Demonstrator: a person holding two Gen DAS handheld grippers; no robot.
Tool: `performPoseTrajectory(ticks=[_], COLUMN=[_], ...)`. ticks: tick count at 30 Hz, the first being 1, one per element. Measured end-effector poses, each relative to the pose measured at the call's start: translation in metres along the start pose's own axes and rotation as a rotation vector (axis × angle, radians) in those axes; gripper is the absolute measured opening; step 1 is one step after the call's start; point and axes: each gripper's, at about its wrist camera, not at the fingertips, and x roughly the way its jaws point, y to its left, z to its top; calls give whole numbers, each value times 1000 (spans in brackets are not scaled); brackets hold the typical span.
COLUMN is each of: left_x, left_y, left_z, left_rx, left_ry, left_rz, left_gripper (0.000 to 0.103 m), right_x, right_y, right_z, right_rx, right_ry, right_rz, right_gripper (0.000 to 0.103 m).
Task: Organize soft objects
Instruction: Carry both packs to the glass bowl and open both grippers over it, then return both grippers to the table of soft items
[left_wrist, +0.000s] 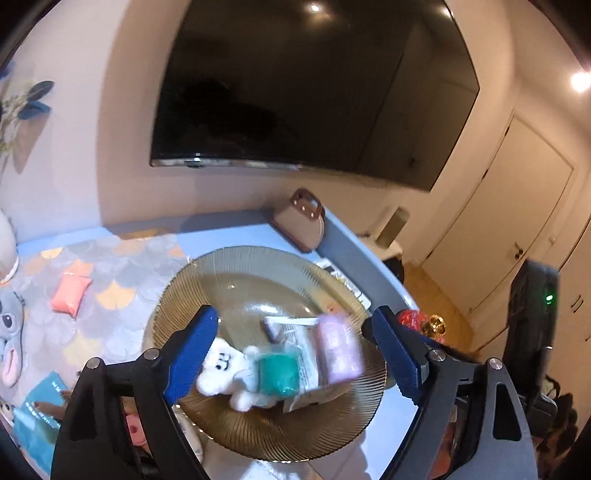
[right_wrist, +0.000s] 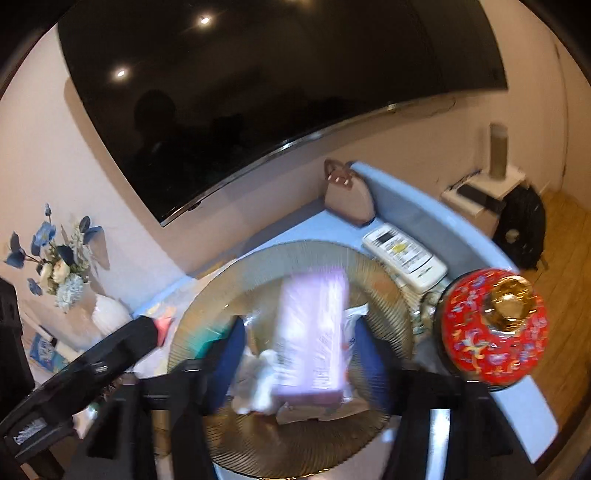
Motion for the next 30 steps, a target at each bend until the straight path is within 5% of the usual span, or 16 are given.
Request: performPoseTrajectory(ticks=[12,17,24,30], left_x=[-81,-121,-159,-197], left_y=[9,28,54,103], left_z=[-45,-77,-139,-175], left_rx=[34,31,93,38], left_ry=[-17,-13,79,72], left_rz=[-23,-21,-24,27], left_gripper=[85,85,85,85], right_x=[-53,-66,-55,-64], right_y=[12,54,112,160], right_z=[-43,-84,-151,-185], right_rx=[9,-81,-196,-321], right_ry=[-16,13,199,207], right_rz=[50,83,74,62], right_gripper=[63,63,63,63])
